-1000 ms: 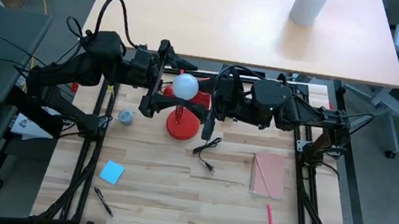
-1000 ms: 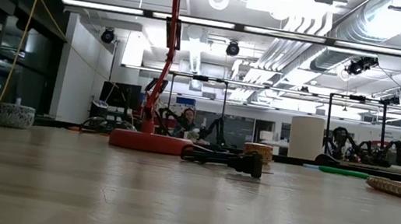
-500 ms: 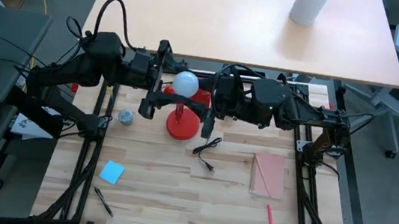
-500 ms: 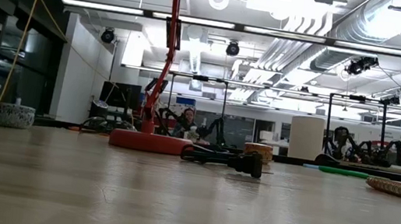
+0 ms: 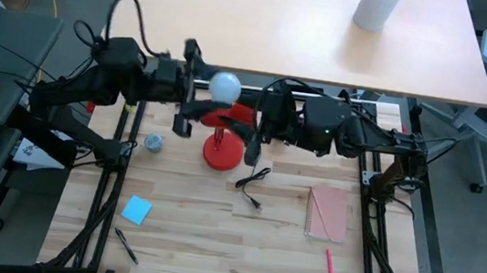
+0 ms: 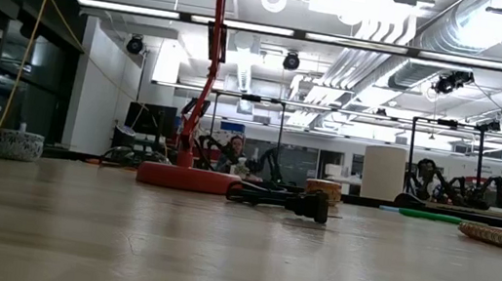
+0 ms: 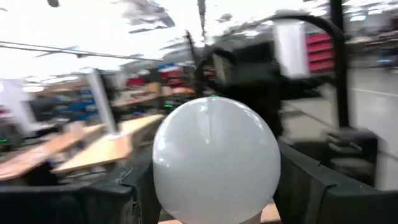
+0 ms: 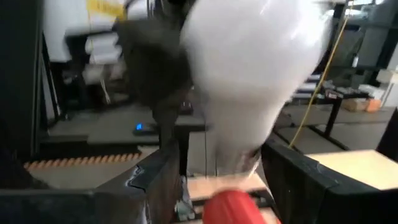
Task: Screw lightbulb
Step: Insert the lightbulb into the lamp
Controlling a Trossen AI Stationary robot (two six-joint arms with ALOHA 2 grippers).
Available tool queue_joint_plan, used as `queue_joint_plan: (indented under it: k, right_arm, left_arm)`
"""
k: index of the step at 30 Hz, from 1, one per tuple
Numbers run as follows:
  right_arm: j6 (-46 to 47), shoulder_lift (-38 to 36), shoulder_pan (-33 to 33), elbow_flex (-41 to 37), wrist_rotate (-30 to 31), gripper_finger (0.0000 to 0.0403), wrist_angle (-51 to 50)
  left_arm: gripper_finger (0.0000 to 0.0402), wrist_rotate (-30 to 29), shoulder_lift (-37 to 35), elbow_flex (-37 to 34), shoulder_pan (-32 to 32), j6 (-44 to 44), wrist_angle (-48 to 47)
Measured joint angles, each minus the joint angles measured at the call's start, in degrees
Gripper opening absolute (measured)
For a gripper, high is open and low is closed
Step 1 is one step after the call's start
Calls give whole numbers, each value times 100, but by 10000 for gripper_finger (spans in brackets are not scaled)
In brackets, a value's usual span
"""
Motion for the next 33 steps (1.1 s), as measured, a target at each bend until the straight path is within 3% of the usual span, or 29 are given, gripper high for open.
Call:
queue_joint_plan:
  k: [6,11,15,18,20,24,28,33]
  right_arm:
    - [-5,-149,24,-2,149,216,-508]
    - [-314,-258,9,-2,225,216,-447]
    - [-764,-254,13,-2,222,216,-42]
    - [-1096,-256,-11,-4,147,216,384]
    - [-1298,-256,-35,-61,95,216,756]
    - [-2023,-230,-39,-87,110,216,1329]
    - [-2907,-181,-37,-87,372,216,1720]
    - [-3976,-99,-7,-87,1093,216,1768]
  left_arm:
    - [222,-259,-256,4,187,8,178]
    - [222,495,-563,-149,459,-809,731]
    - [221,779,-798,-875,538,-1600,2007]
    - [222,700,-858,-1726,512,-2302,3692]
    - [223,415,-776,-2271,470,-2906,5137]
    - [225,-760,-397,-2880,426,-4307,7404]
    - [226,-1557,-2,-2853,428,-5284,7810]
    - [226,-1855,457,-2489,426,-6044,7758]
